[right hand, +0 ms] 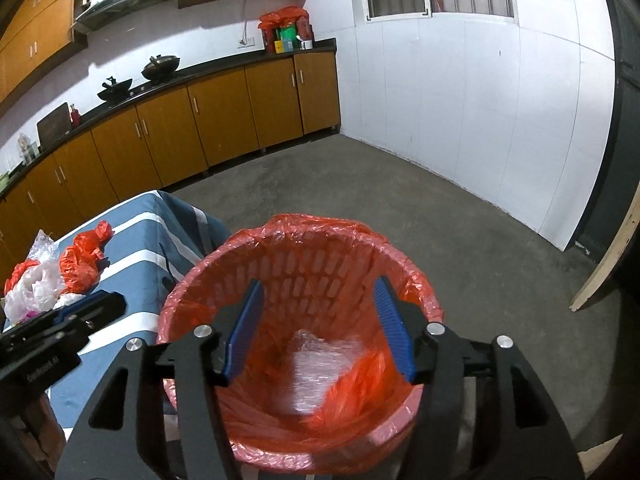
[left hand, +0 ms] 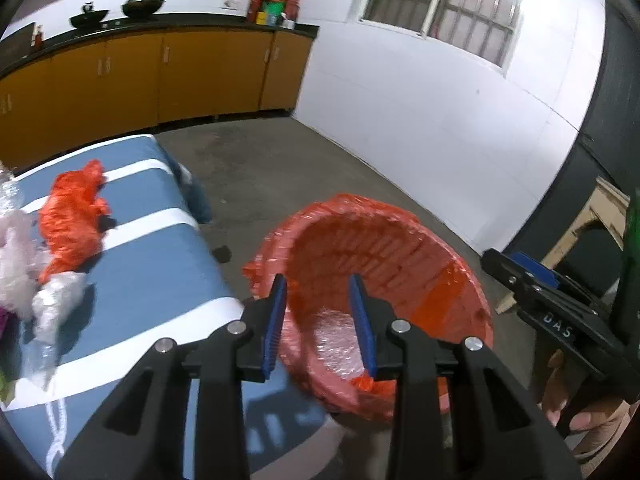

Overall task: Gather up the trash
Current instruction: 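Return both tools to the table and grasp a clear plastic bag with the right tool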

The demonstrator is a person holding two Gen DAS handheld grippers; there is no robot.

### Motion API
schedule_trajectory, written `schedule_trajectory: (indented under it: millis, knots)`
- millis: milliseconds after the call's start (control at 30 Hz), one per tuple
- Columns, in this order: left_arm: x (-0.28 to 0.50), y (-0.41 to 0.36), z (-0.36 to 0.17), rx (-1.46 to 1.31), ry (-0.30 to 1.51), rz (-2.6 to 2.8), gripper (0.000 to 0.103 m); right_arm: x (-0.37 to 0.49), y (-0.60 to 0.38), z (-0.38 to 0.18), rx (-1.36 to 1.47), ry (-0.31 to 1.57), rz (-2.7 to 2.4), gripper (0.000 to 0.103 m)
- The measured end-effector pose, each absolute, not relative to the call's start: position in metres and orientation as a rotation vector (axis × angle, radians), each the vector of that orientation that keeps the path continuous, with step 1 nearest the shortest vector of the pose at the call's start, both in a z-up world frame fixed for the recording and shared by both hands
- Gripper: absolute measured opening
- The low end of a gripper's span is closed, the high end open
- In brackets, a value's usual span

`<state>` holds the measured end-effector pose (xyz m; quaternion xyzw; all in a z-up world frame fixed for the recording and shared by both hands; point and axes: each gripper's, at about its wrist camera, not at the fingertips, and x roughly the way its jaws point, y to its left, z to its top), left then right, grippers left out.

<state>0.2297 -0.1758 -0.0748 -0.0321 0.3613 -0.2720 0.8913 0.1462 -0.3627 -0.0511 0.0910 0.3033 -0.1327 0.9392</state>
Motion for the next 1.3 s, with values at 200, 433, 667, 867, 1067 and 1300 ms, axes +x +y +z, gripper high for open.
schedule_trajectory:
  millis: [200, 433, 667, 867, 1067, 1300]
  knots:
    - [0.220, -0.137, -0.063, -0.069, 0.695, -0.476, 0.037, 0.149, -0.342, -0.046, 0.153, 0.615, -0.245, 0.058]
    - [0.205, -0.069, -0.050, -0.068, 0.625, -0.328, 0.041, 0.164, -0.296, -0.046, 0.099, 0.622, -0.159, 0.058]
    - [0.187, 0.021, -0.049, -0.100, 0.588, -0.122, 0.045, 0.185, -0.223, -0.049, 0.061, 0.642, -0.014, 0.058]
    - [0.171, 0.098, -0.058, -0.113, 0.580, 0.075, 0.050, 0.207, -0.149, -0.061, 0.010, 0.668, 0.096, 0.057]
    - [0.158, 0.150, -0.069, -0.162, 0.594, 0.185, 0.056, 0.231, -0.092, -0.074, -0.006, 0.703, 0.150, 0.055]
    - [0.156, 0.186, -0.074, -0.203, 0.590, 0.221, 0.058, 0.257, -0.057, -0.097, 0.023, 0.768, 0.131, 0.054]
